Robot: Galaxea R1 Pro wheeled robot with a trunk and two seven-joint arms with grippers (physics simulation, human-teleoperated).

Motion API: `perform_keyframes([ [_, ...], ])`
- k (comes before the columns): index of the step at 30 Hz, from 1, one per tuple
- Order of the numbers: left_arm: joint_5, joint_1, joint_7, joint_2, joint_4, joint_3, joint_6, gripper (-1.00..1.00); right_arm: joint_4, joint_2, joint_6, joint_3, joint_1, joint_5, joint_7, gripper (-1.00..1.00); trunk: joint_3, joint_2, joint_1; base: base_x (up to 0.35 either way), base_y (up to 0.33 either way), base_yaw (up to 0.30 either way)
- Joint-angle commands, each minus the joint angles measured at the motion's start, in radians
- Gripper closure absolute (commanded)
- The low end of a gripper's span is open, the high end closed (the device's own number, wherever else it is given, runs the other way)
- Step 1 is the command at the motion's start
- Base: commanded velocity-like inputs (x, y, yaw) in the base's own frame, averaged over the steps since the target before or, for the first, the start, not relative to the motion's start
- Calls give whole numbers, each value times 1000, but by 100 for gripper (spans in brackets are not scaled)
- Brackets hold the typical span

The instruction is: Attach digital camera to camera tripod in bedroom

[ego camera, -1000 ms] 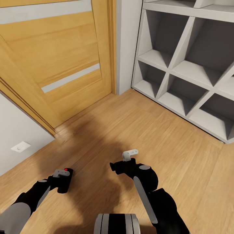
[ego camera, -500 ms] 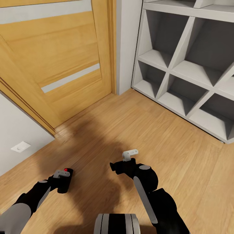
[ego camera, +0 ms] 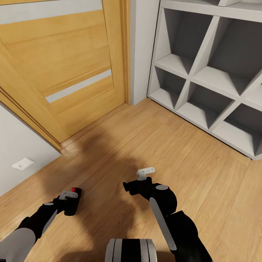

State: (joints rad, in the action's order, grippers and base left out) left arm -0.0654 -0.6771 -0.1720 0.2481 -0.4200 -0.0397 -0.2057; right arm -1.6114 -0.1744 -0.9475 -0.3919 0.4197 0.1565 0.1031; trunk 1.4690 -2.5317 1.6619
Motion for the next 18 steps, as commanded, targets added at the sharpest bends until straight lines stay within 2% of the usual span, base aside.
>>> perform_keyframes([
  [1,-7,0,-1,1,-2,-3,-4,-100,-1,0,-4,-1,1,11,10,-100,5,-1,0,0,0,0],
  [8,-7,0,3,0,-2,-3,-5,-100,-1,0,-4,-1,1,11,10,-100,32,-2,3,0,0,0],
  [18,-6,0,3,0,-2,-3,-5,-100,-1,0,-4,-1,1,11,10,-100,32,-2,3,0,0,0],
])
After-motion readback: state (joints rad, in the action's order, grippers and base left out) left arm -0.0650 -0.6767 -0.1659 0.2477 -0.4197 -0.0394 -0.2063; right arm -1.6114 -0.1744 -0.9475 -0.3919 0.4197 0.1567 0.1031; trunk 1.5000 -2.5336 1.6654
